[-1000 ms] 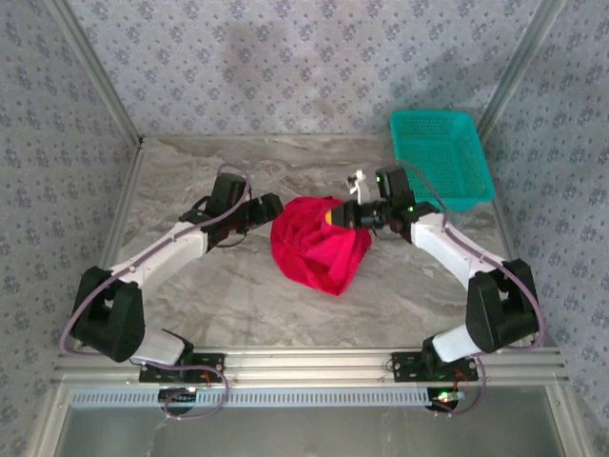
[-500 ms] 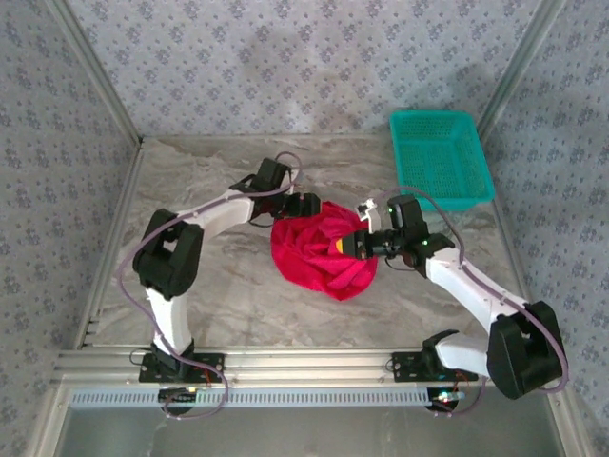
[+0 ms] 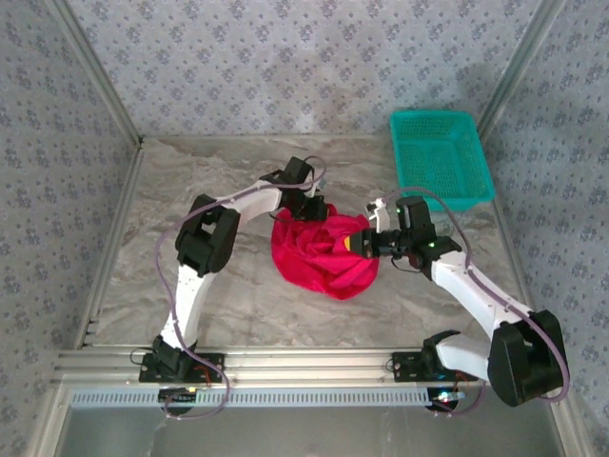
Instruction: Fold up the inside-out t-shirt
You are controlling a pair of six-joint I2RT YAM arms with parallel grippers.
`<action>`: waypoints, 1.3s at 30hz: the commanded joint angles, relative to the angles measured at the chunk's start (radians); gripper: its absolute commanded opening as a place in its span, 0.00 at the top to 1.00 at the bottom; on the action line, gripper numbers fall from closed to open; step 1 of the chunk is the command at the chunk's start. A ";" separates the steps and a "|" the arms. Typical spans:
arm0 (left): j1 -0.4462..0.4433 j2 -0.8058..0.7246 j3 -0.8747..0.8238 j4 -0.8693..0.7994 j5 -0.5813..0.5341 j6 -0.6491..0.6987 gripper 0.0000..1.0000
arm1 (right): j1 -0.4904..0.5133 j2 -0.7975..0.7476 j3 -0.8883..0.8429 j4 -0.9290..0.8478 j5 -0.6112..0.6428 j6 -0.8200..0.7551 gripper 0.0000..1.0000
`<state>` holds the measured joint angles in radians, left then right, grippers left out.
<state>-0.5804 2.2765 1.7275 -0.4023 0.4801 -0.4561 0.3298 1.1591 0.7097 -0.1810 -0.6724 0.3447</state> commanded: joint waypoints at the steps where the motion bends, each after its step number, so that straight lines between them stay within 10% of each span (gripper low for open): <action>1: 0.084 -0.055 0.001 -0.030 0.087 -0.062 1.00 | -0.032 -0.036 0.052 -0.052 0.071 -0.021 1.00; 15: 0.582 -0.561 -0.542 0.210 0.056 -0.339 1.00 | -0.168 -0.020 0.162 -0.161 0.304 -0.033 1.00; 21: 0.450 -0.589 -0.701 0.369 0.064 -0.399 1.00 | -0.164 0.156 0.166 -0.166 0.315 0.029 0.93; 26: 0.299 -0.583 -0.699 0.393 0.006 -0.401 1.00 | -0.072 0.192 0.260 -0.308 0.480 0.068 0.46; 39: 0.279 -0.604 -0.674 0.368 -0.001 -0.412 1.00 | 0.314 0.380 0.435 -0.289 0.568 0.126 0.45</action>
<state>-0.3031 1.6997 1.0225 -0.0475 0.4896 -0.8600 0.6022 1.4322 1.1004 -0.4808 -0.1181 0.4412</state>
